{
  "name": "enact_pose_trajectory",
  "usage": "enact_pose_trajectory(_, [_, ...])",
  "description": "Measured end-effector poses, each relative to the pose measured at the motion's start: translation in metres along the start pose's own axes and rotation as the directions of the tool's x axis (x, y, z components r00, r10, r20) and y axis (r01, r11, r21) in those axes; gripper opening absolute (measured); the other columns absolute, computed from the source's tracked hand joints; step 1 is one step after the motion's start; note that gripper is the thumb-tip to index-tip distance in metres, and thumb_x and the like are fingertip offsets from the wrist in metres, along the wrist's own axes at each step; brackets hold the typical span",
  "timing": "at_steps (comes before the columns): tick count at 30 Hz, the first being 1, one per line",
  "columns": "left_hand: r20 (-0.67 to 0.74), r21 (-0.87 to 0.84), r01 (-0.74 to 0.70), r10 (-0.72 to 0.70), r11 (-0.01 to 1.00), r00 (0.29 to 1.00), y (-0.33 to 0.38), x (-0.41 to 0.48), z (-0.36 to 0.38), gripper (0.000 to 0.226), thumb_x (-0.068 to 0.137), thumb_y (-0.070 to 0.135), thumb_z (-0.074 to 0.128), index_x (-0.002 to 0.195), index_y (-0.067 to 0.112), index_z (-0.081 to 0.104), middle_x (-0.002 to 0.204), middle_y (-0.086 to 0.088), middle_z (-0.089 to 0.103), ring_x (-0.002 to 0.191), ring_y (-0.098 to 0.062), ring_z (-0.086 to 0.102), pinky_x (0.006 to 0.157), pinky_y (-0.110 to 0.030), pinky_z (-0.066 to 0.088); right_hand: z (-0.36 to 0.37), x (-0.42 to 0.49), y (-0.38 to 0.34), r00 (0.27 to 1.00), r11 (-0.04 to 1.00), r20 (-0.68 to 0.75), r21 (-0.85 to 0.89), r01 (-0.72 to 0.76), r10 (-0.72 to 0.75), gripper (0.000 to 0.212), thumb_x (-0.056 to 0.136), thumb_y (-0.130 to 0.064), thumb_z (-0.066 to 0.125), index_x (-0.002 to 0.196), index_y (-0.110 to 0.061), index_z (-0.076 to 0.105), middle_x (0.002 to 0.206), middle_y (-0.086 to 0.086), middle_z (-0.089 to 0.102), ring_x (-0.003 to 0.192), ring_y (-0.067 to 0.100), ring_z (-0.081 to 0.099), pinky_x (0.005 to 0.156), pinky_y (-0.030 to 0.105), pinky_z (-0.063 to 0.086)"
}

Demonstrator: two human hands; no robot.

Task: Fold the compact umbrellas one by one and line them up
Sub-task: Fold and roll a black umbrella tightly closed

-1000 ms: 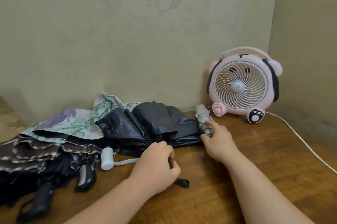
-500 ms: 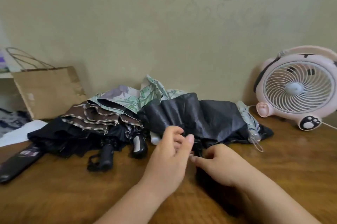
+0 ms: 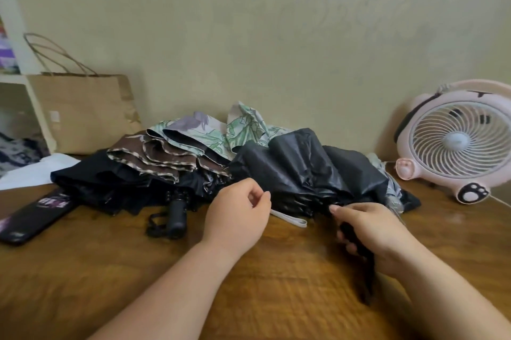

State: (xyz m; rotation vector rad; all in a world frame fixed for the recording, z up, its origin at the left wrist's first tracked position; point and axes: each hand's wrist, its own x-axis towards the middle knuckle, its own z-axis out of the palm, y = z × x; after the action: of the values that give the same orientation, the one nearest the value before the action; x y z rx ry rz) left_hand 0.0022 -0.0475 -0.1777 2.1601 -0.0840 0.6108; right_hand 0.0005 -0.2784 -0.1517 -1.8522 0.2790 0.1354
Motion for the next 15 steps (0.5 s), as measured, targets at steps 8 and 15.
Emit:
enact_pose_trajectory(8, [-0.023,-0.058,-0.021,0.020,0.998,1.000,-0.003,-0.002,0.001,0.029,0.094,0.035,0.069,0.067,0.027,0.060,0.061,0.008,0.061,0.054,-0.011,0.056,0.052,-0.028,0.046,-0.029,-0.005,-0.023,0.912,0.437,0.266,0.892,-0.110,-0.313,0.027,0.089,-0.019,0.062,0.111,-0.005,0.061,0.079,-0.003,0.051,0.063,0.006,0.050,0.040,0.012,0.037])
enact_pose_trajectory(15, [-0.017,-0.066,-0.050,0.049,0.997,0.999,-0.001,-0.004,0.011,0.029,0.091,0.037,0.073,0.065,0.028,0.063,0.056,0.013,0.059,0.058,-0.013,0.054,0.053,-0.027,0.041,-0.048,-0.006,-0.021,0.892,0.328,0.292,0.928,-0.177,-0.346,0.021,0.093,-0.026,0.061,0.109,-0.013,0.064,0.076,-0.009,0.049,0.051,0.003,0.044,0.038,0.012,0.037])
